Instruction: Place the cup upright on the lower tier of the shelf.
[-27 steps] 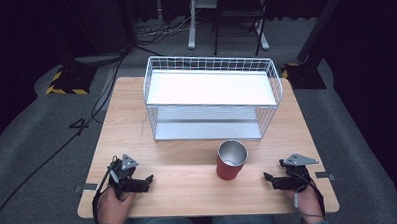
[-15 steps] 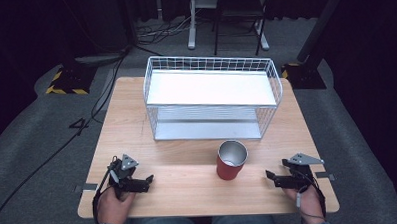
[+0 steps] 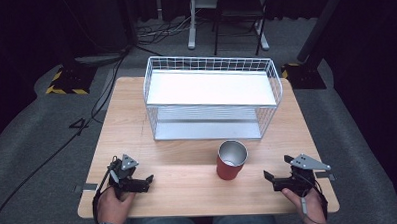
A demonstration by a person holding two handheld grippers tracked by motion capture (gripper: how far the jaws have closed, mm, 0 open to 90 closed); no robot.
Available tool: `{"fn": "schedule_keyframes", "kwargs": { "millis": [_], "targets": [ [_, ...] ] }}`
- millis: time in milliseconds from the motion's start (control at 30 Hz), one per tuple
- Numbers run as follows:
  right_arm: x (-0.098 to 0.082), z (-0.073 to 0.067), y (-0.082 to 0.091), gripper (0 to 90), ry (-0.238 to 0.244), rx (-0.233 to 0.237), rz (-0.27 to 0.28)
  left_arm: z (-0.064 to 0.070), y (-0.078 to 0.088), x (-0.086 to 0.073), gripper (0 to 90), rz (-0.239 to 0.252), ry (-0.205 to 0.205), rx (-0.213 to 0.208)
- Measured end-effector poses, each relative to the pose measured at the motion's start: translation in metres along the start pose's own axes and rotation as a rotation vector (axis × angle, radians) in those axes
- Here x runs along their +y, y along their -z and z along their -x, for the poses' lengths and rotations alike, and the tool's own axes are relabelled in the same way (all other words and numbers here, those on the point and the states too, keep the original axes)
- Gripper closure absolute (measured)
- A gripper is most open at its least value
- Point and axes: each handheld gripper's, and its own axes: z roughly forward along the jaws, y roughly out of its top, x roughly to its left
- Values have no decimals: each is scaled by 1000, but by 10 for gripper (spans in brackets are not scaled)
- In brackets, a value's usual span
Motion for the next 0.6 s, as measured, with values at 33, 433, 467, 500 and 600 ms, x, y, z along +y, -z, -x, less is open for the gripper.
{"fn": "schedule_keyframes", "kwargs": {
  "millis": [33, 433, 467, 500, 600],
  "targets": [
    [1, -2, 0, 1, 10, 2, -1, 0, 0, 0, 5, 0, 0, 0],
    [6, -27, -7, 1, 35, 83, 45, 0, 0, 0, 5, 0, 0, 0],
    [6, -29, -8, 1, 41, 89, 52, 0, 0, 0, 5, 0, 0, 0],
    [6, -31, -10, 0, 42, 97, 56, 0, 0, 0, 5, 0, 0, 0],
    [6, -37, -15, 1, 40, 124, 71, 0, 0, 0, 5, 0, 0, 0]
  ]
}}
